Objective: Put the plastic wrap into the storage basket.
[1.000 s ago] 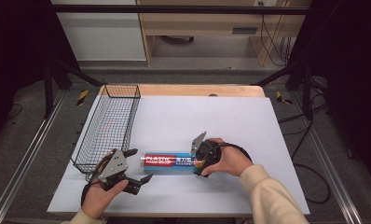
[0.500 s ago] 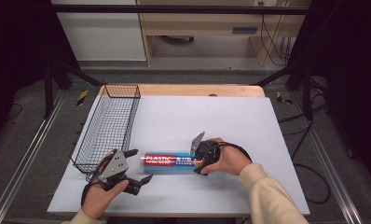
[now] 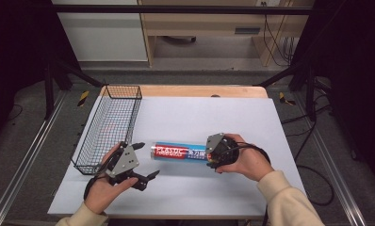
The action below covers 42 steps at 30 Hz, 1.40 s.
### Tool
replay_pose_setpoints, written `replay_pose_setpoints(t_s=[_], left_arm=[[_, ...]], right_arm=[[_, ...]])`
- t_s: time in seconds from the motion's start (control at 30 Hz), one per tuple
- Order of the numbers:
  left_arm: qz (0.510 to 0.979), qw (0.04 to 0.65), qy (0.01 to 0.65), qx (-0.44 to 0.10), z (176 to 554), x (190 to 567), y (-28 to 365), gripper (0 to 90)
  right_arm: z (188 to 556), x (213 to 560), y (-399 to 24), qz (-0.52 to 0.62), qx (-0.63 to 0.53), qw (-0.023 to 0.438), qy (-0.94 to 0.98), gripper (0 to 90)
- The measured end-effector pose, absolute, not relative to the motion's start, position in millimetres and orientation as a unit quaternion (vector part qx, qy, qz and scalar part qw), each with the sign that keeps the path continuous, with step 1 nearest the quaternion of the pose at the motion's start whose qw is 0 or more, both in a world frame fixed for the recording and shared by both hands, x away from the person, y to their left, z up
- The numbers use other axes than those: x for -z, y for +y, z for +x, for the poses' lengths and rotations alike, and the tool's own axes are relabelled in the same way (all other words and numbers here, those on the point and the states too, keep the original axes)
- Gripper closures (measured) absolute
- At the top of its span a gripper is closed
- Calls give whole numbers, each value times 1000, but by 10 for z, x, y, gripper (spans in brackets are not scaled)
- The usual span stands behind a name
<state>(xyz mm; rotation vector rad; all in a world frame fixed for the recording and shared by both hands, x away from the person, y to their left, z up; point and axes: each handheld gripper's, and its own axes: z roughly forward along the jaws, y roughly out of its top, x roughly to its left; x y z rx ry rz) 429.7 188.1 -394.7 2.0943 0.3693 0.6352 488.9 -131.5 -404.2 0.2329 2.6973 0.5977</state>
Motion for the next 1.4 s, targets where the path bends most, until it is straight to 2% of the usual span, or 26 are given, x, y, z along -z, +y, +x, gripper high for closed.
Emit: replay_pose_setpoints(t_s=[0.23,0.67,1.1,1.4], left_arm=[[867,407,98,-271,4544,3639,1521,35],[895,343,39,-283,4673,3566,980,70],[916,293,16,-274,4731,3604,858,158],[929,261,15,-261,4725,3624,860,266]], right_arm=[[4841,3713,-1494,80,-187,226,953,290],[4762,3456,-1397,50,-167,245,954,293],[4689,3338,-1198,24,-163,244,956,295],[4651,3321,-1103,11,-163,251,954,296]])
